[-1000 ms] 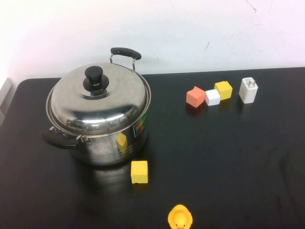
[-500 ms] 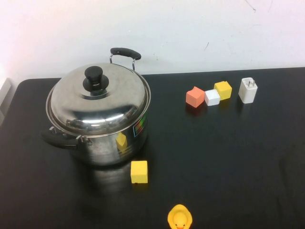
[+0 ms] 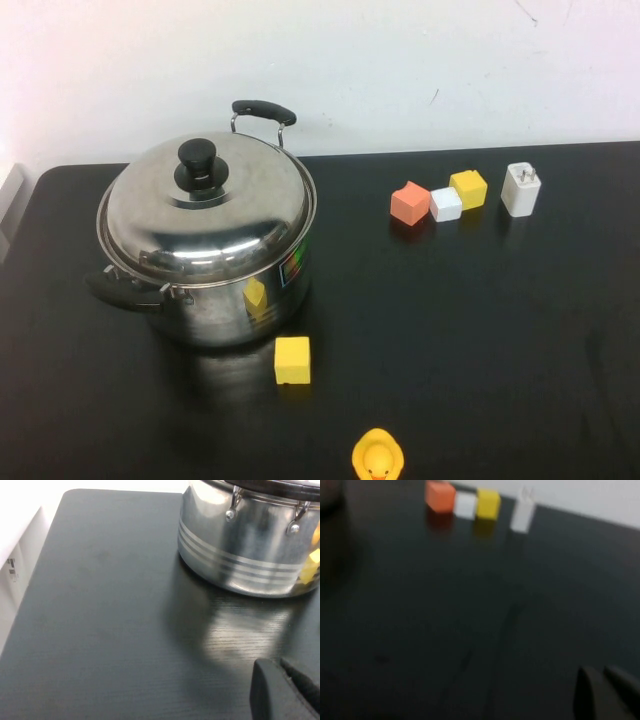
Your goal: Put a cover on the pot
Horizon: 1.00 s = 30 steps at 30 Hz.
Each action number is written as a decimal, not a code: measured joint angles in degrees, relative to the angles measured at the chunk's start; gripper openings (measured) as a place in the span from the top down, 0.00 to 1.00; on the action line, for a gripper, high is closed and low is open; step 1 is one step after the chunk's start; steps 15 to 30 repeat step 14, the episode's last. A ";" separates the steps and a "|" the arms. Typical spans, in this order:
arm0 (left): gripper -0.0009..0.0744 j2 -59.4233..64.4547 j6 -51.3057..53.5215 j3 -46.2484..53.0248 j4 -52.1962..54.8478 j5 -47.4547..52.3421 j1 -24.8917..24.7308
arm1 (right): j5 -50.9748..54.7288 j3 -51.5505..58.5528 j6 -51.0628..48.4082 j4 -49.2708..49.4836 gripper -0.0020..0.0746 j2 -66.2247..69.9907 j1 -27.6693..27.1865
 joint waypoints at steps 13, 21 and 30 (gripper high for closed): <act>0.99 0.00 0.00 0.00 0.00 0.00 0.00 | -0.01 0.00 12.37 -6.74 0.95 -0.33 -2.89; 0.99 0.00 0.00 0.00 0.00 0.00 0.00 | 0.02 0.00 12.95 -7.01 0.95 -0.33 -3.38; 0.99 0.00 0.00 0.00 0.00 0.00 0.00 | 0.02 0.00 12.95 -7.01 0.95 -0.33 -3.38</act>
